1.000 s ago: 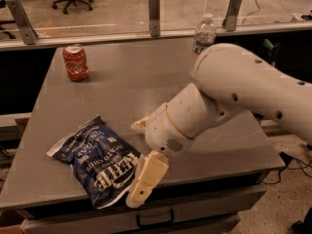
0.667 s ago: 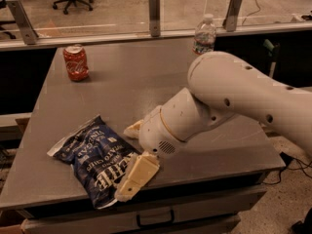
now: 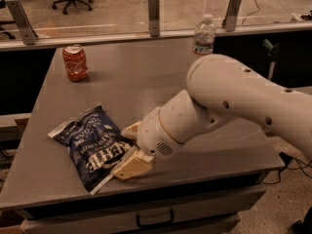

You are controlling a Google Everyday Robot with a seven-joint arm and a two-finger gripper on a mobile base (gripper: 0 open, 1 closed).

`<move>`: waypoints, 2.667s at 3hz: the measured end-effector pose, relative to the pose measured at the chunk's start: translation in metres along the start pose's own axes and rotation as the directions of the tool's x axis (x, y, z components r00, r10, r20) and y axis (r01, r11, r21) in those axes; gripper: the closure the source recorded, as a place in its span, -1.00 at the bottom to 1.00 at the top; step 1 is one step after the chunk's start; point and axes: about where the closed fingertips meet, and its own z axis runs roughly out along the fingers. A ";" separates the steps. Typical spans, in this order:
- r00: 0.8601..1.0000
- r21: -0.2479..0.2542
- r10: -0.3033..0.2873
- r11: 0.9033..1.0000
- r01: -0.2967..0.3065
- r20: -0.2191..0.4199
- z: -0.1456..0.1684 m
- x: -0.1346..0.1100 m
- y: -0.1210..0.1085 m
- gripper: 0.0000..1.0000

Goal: Move blue chip bag near water bottle

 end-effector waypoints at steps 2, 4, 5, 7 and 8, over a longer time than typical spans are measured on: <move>1.000 0.000 0.000 1.000 0.000 0.000 -0.001 -0.001 0.000 1.00; 1.000 0.001 0.000 1.000 0.000 0.000 -0.001 -0.001 0.000 1.00; 1.000 0.001 0.000 1.000 0.000 0.000 -0.002 -0.001 0.000 1.00; 1.000 0.001 0.000 1.000 0.000 0.000 -0.002 -0.001 0.000 1.00; 1.000 0.001 0.000 1.000 0.000 0.000 -0.002 -0.002 0.000 1.00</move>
Offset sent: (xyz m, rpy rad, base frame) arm 0.0681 -0.0966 0.0929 0.0550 -0.2306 -0.2514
